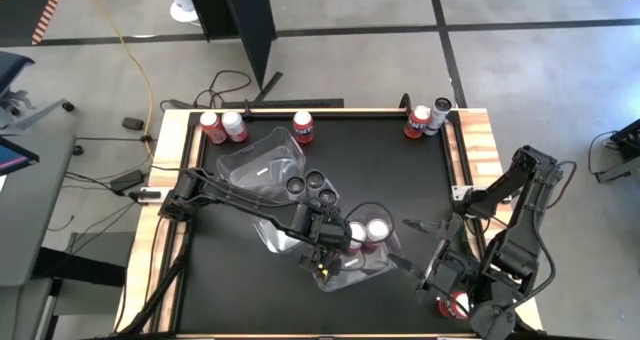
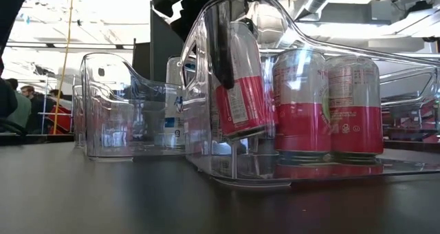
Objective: Sort soda cans
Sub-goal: Put the bottom pink soda can in the bottom right transparent bin
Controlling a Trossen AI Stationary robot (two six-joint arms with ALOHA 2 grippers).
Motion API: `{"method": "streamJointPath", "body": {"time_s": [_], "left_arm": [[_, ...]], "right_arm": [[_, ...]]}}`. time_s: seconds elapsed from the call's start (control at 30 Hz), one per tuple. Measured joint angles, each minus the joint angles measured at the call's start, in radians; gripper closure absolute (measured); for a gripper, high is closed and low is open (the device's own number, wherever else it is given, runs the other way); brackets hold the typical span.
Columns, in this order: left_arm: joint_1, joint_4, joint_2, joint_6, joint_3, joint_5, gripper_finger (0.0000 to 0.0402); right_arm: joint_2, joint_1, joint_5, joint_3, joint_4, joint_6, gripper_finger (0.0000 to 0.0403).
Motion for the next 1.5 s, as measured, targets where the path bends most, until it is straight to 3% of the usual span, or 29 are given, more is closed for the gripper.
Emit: {"method": "streamJointPath", "body": {"time_s": [0.5, 1.5], "left_arm": [[0.004, 0.065, 0.0, -0.083, 0.0, -0.034, 0.0057], [0.032, 0.056, -0.005, -0.318, 0.001, 0.013, 0.0056]], "right_arm": [[0.001, 0.0, -0.002, 0.0, -0.001, 0.008, 0.0007], [0.001, 0.0, -0.002, 0.0, -0.036, 0.052, 0.0007]]}}
